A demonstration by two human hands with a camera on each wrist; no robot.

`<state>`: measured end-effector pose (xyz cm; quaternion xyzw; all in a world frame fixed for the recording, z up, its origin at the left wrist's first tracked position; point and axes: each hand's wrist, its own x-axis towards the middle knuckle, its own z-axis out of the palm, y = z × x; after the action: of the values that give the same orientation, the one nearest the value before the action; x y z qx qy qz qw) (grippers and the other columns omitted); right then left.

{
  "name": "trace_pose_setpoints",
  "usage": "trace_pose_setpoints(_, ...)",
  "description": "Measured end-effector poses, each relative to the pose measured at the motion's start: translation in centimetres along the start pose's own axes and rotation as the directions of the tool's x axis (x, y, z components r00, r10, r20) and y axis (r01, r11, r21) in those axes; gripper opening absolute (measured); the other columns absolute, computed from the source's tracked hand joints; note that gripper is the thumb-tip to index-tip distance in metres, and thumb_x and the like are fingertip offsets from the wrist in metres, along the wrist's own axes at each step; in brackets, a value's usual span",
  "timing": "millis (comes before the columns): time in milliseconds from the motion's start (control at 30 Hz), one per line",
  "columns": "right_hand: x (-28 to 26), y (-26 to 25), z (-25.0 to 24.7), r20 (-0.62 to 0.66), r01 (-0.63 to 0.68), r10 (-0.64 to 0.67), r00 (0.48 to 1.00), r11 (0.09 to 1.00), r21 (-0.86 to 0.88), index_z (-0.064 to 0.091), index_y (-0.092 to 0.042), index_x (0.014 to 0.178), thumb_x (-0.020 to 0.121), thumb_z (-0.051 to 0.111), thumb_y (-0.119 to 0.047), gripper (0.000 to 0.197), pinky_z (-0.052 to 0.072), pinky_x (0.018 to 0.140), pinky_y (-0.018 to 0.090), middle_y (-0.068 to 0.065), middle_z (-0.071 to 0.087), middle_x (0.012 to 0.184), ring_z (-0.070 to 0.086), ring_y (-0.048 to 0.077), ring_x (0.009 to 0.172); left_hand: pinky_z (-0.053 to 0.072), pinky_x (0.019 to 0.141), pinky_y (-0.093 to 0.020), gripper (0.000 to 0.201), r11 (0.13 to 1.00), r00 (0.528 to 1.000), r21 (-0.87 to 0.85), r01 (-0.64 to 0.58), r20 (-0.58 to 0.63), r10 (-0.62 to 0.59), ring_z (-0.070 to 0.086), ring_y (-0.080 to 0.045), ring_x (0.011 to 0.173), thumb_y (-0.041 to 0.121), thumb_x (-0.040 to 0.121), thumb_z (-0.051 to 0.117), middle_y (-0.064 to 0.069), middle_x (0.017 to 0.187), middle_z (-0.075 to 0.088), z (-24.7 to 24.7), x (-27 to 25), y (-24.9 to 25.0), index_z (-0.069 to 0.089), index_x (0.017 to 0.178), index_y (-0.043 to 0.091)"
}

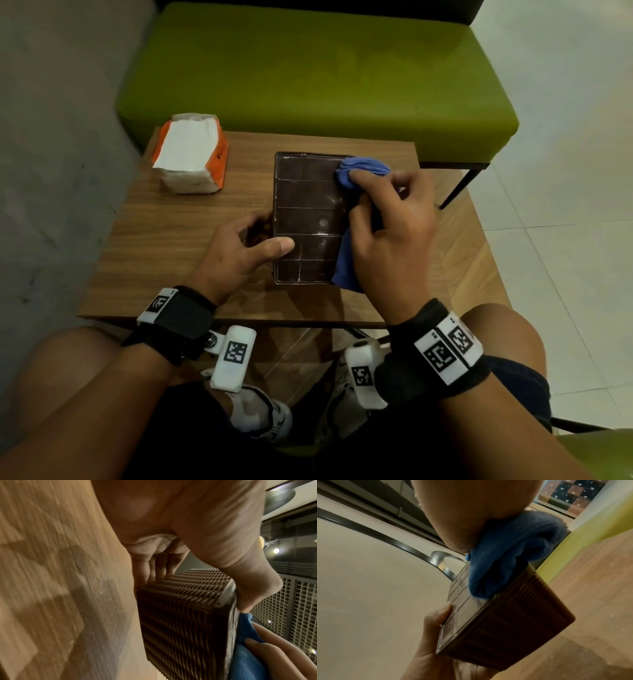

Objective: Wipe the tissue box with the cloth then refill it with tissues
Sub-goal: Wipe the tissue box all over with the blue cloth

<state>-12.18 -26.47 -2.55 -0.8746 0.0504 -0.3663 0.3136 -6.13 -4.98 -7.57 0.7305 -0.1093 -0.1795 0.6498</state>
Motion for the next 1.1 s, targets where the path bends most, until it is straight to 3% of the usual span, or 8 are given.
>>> trace_pose_setpoints(300,-2.9,-2.3,0.7,0.353,0.248,-0.255,0.900,0.967,0.066,0.074,-0.007,0.123,0.100,0.060,-0.014,0.028,0.054,0.067,0.040,0.016,0.055,0.111,0.054,0.022,0.094,0.060,0.090,-0.029,0.076,0.992,0.997,-0.119,0.043,-0.064,-0.051,0.074,-0.016,0.117,0.046,0.065,0.085,-0.005,0.125,0.077,1.3,0.5,-1.0,0.064,0.134,0.020)
trace_pose_setpoints(433,-0.4,-0.4,0.3,0.261,0.236,-0.226,0.939,0.972,-0.005,0.076,-0.008,0.122,0.098,0.060,-0.011,0.029,0.051,0.074,0.036,0.017,0.057,0.110,0.053,0.020,0.095,0.062,0.092,-0.029,0.074,0.991,0.997,-0.124,0.040,-0.064,-0.048,0.075,-0.015,0.117,0.045,0.063,0.086,-0.003,0.124,0.078,0.7,0.4,-0.4,0.066,0.130,0.020)
trace_pose_setpoints(567,2.4,1.0,-0.4,0.017,0.030,-0.029,0.999,0.999,-0.025,0.077,-0.008,0.120,0.094,0.061,-0.003,0.031,0.039,0.077,0.012,0.011,0.052,0.106,0.042,0.006,0.094,0.061,0.089,-0.025,0.074,0.995,0.996,-0.096,0.017,-0.080,-0.024,0.075,-0.012,0.116,0.048,0.064,0.083,0.002,0.123,0.079,0.6,0.3,0.1,0.067,0.130,0.020)
trace_pose_setpoints(633,0.8,0.1,-0.7,0.164,0.112,-0.110,0.980,0.994,-0.007,0.075,-0.007,0.122,0.095,0.061,-0.005,0.030,0.041,0.077,0.015,0.011,0.051,0.109,0.043,0.008,0.096,0.062,0.091,-0.028,0.080,0.994,0.995,-0.112,0.017,-0.096,-0.028,0.075,-0.016,0.118,0.048,0.065,0.083,-0.001,0.126,0.078,0.6,0.4,0.0,0.065,0.135,0.016)
trace_pose_setpoints(733,-2.5,-0.7,-1.5,0.456,0.314,-0.276,0.846,0.949,-0.007,0.073,-0.009,0.124,0.101,0.058,-0.015,0.028,0.049,0.074,0.029,0.013,0.054,0.114,0.051,0.017,0.096,0.063,0.093,-0.032,0.084,0.993,0.993,-0.118,0.021,-0.111,-0.035,0.075,-0.019,0.119,0.047,0.064,0.084,-0.003,0.127,0.078,0.3,0.5,-0.2,0.064,0.139,0.013)
trace_pose_setpoints(833,-1.0,1.0,-1.6,0.322,0.215,-0.188,0.928,0.975,-0.052,0.075,-0.009,0.118,0.098,0.060,-0.011,0.026,0.048,0.077,0.031,0.013,0.055,0.112,0.051,0.017,0.097,0.062,0.093,-0.030,0.084,0.995,0.995,-0.093,0.023,-0.096,-0.033,0.074,-0.017,0.120,0.047,0.066,0.084,-0.002,0.128,0.078,0.2,0.1,-0.4,0.064,0.139,0.012)
trace_pose_setpoints(933,0.9,0.7,-1.3,0.081,0.031,-0.030,0.996,1.000,-0.007,0.077,-0.008,0.118,0.095,0.063,-0.004,0.027,0.040,0.080,0.013,0.015,0.056,0.108,0.046,0.010,0.098,0.061,0.099,-0.037,0.085,0.996,0.996,-0.089,0.032,-0.079,-0.039,0.073,-0.020,0.123,0.048,0.068,0.083,-0.005,0.132,0.075,0.4,0.2,-0.3,0.062,0.142,0.012)
trace_pose_setpoints(1100,-2.6,-1.2,-1.0,0.440,0.296,-0.253,0.862,0.955,-0.030,0.074,-0.010,0.121,0.102,0.055,-0.019,0.028,0.049,0.074,0.026,0.013,0.055,0.114,0.052,0.017,0.096,0.063,0.091,-0.027,0.090,0.998,0.996,-0.063,0.026,-0.079,-0.031,0.072,-0.011,0.118,0.049,0.061,0.084,0.001,0.130,0.072,0.4,0.2,0.0,0.055,0.142,0.021)
